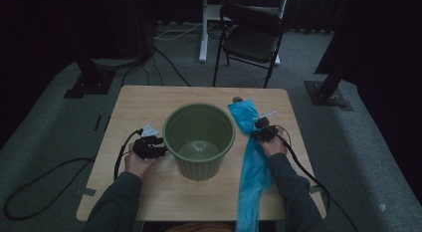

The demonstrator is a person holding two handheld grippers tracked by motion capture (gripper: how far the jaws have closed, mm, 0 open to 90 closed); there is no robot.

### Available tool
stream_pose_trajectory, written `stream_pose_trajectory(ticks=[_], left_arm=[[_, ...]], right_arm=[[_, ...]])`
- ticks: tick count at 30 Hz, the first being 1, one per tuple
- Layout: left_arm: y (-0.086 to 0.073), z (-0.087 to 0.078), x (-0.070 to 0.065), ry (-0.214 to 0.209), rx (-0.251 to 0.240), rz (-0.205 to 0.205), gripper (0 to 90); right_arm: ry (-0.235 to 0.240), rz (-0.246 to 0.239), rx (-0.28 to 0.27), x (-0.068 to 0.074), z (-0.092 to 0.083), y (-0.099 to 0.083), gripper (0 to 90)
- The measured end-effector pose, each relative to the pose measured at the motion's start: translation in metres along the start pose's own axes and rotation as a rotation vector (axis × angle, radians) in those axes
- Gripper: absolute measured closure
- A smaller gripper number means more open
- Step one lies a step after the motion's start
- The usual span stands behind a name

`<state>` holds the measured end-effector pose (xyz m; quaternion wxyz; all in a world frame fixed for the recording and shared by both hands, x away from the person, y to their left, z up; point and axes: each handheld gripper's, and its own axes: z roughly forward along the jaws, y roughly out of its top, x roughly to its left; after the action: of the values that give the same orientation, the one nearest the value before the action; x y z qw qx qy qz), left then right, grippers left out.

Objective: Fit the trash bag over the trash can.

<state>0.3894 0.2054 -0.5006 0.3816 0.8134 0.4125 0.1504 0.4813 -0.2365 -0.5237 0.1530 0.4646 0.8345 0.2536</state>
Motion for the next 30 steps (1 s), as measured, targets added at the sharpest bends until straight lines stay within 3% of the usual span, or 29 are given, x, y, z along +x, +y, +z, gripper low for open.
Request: stream_pose_trajectory(ticks=[6, 13, 30], left_arm=[[0.000, 0.000, 0.001, 0.003, 0.000, -0.003, 51.8], [0.000, 0.001, 0.000, 0.008, 0.006, 0.002, 51.8], [0.000, 0.000, 0.000, 0.007, 0.003, 0.002, 51.8]], right_arm=[[0.018, -0.017, -0.032, -0.004, -0.011, -0.003, 89.3], [0.076, -0.106, -0.123, -0.008, -0.051, -0.004, 89.3], [0.116, -0.244, -0.270, 0.003, -0.117, 0.019, 89.3]])
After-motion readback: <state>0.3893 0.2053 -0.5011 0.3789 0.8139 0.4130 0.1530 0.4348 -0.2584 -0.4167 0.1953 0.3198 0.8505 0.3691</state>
